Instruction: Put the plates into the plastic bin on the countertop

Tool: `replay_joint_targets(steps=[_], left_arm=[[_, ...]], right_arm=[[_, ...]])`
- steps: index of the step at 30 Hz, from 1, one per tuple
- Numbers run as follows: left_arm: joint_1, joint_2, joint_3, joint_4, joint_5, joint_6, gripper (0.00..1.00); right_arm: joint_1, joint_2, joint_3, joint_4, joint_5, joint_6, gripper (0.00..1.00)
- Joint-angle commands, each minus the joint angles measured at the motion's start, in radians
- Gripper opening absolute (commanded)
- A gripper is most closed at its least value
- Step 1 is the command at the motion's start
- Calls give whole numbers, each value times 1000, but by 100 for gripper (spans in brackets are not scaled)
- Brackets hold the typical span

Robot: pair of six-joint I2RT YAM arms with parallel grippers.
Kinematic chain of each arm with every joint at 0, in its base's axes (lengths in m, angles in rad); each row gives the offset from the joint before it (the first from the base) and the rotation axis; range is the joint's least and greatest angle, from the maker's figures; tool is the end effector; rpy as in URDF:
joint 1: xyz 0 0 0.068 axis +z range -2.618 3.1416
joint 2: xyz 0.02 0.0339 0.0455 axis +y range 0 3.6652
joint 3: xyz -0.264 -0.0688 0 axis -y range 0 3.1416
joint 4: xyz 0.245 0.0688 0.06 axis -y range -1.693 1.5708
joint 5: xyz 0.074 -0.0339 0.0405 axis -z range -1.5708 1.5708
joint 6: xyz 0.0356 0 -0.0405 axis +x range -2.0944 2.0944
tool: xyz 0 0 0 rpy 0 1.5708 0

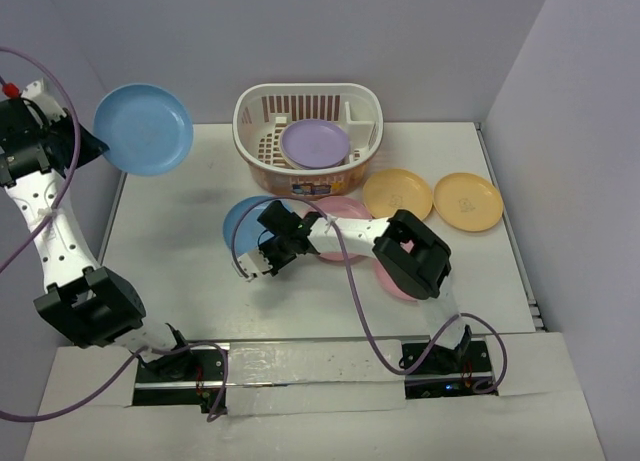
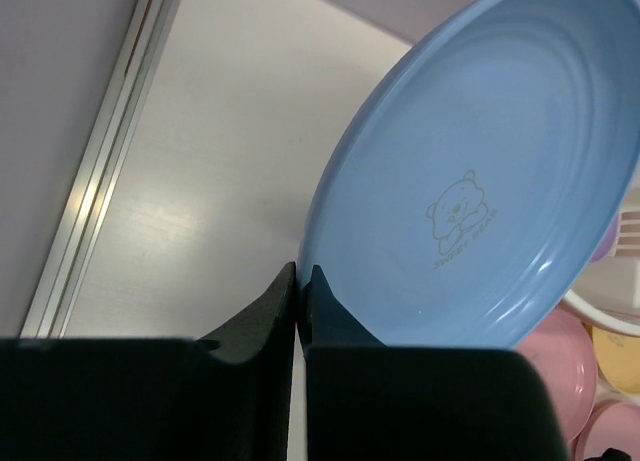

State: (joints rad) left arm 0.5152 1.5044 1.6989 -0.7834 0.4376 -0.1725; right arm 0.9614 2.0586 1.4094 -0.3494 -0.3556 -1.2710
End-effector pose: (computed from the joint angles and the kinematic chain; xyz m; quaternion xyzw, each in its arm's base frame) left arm 0.2856 0.1444 0.4241 -0.1939 0.8450 -0.1101 0.4861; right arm 0.2378 0.3624 0.1561 -0.8702 0.3698 0.1248 0.3006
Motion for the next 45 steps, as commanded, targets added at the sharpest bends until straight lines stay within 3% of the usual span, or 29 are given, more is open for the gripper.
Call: replay_joint_targets(steps=[1, 3, 11, 17, 24, 28, 33, 40, 45], left_arm=[[-34, 2, 163, 17, -6, -48, 0], [-56, 27, 241, 10, -11, -59, 0], [-288, 217, 559, -23, -84, -109, 0], [-506, 262, 446, 204, -212, -110, 0], [-640, 474, 565, 250, -245, -154, 0], [-708, 593, 647, 247, -260, -151, 0], [-765, 688, 613, 284, -243, -165, 1], [-811, 815, 678, 269, -255, -182, 7], [-826, 872, 694, 274, -284, -188, 8]], right_arm=[[5, -27, 29, -49, -29, 47, 9], [32, -103, 4, -66, -56, 91, 0], [166, -400, -60, -86, -92, 337, 0], [207, -584, -142, -137, 183, 433, 0], [192, -914, -376, -194, 455, 466, 0], [84, -1048, -433, -256, 538, 482, 0], [-139, -1149, -450, -140, 605, 397, 0], [-325, -1038, -327, 11, 552, 357, 0], [-386, -940, -249, 93, 477, 297, 0]])
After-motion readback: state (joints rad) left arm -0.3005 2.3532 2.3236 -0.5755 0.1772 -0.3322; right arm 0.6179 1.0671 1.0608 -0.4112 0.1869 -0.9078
